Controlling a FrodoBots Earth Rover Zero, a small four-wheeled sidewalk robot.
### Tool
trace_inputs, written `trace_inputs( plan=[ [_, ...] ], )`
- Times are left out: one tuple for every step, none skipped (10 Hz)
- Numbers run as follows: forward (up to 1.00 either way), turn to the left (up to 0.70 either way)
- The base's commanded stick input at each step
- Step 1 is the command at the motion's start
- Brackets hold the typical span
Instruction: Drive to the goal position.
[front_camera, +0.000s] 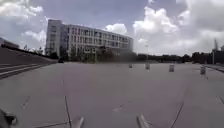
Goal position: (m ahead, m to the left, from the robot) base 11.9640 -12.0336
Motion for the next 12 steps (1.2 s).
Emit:
trace_inputs(
  plan=[
    [0.7, -0.35],
    [0.7, -0.35],
    [0.7, -0.35],
    [0.7, -0.35],
    [0.7, -0.35],
    [0.7, -0.35],
    [0.7, -0.35],
    [0.7, -0.35],
    [0.7, -0.35],
    [0.7, -0.35],
    [0.7, -0.35],
    [0.7, -0.35]
  ],
)
